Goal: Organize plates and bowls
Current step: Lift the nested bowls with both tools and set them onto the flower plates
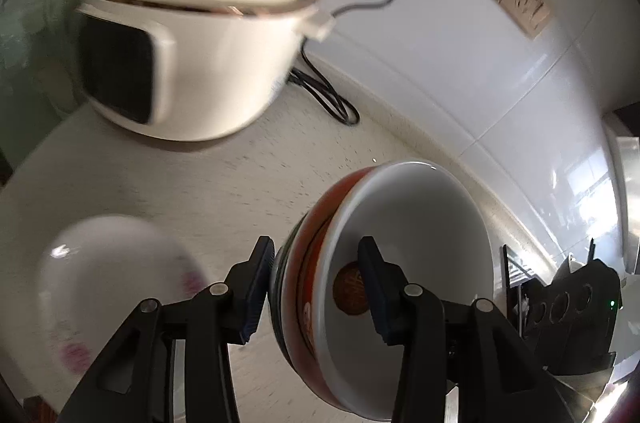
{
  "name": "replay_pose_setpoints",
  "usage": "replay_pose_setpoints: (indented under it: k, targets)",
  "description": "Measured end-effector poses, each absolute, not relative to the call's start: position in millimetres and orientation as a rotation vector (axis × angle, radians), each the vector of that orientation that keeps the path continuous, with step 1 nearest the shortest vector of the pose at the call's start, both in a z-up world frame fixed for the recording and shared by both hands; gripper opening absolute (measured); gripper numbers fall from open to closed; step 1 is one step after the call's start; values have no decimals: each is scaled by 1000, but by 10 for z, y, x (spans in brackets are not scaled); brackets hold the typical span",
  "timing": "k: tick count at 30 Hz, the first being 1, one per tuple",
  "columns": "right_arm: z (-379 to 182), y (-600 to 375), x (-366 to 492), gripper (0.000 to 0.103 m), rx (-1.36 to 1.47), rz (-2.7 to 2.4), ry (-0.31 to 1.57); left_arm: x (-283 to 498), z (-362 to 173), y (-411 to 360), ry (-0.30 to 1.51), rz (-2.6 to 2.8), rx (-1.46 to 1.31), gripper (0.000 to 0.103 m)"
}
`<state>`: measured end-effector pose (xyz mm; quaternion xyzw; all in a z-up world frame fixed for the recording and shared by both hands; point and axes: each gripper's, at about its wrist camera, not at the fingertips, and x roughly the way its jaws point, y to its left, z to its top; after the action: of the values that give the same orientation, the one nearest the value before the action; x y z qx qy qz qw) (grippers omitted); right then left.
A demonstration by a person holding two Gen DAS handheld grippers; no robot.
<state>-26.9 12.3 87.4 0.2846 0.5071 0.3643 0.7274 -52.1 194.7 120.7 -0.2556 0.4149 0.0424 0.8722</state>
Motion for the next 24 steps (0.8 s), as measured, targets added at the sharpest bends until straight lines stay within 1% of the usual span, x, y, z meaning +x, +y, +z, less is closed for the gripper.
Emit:
replay_pose_setpoints:
  k: [3, 7, 12, 18, 22, 24]
  targets:
    - [883, 378, -398, 57, 594, 837, 1127, -786, 1325, 2137, 840, 115, -547, 45]
    - [752, 669, -514, 56, 564, 855, 1164, -1035, 1339, 2444, 832, 145, -571, 46]
    - [568, 907, -487, 56, 538, 839, 1207, -1234, 1139, 2771, 844, 179, -612, 46]
    - [432, 1028, -515, 56, 485, 801, 1246, -1201, 833, 2965, 870, 192, -657, 46]
    - [474, 1101, -535, 56, 442, 773, 1237, -1216, 674, 3076, 896, 168, -689, 46]
    - [569, 1154, -575, 58, 366, 766, 1211, -1222, 622, 3110, 889, 150, -706, 46]
